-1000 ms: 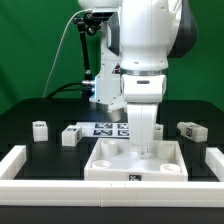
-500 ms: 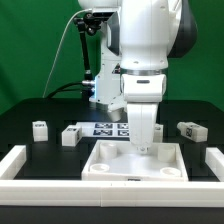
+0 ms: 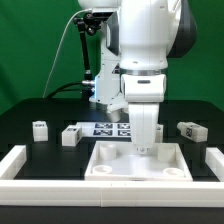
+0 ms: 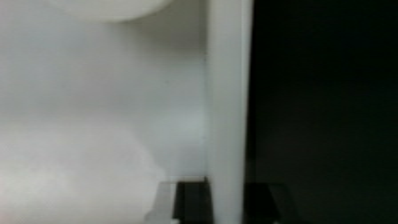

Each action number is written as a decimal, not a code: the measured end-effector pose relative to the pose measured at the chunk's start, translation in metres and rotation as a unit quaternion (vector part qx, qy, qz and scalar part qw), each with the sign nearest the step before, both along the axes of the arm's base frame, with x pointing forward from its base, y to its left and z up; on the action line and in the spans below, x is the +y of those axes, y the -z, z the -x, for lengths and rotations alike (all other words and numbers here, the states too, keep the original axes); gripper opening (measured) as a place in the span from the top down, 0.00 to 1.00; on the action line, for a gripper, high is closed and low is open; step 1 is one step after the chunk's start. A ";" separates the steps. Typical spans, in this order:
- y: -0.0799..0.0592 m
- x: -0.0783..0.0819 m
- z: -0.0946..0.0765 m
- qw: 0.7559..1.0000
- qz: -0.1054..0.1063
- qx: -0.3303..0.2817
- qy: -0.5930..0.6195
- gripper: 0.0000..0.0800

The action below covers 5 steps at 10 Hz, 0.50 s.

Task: Assemble one leg

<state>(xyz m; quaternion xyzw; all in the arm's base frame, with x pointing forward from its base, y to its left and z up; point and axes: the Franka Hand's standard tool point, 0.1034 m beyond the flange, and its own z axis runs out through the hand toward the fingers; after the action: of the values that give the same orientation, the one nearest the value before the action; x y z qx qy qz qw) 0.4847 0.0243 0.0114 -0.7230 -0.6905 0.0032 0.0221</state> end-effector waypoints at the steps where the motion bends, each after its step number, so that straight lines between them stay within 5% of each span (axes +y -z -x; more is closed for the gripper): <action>1: 0.000 0.003 -0.004 1.000 -0.001 -0.003 -0.015 0.93; 5: 0.001 0.014 -0.003 0.999 -0.001 -0.003 -0.036 0.93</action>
Offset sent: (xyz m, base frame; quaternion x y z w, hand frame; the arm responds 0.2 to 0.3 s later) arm 0.0000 0.0000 0.0000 0.0000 0.0000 0.0000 1.0000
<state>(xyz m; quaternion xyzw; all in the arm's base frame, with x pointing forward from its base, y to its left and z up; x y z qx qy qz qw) 0.4874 0.0383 0.0108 -0.6979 -0.7159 0.0011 0.0200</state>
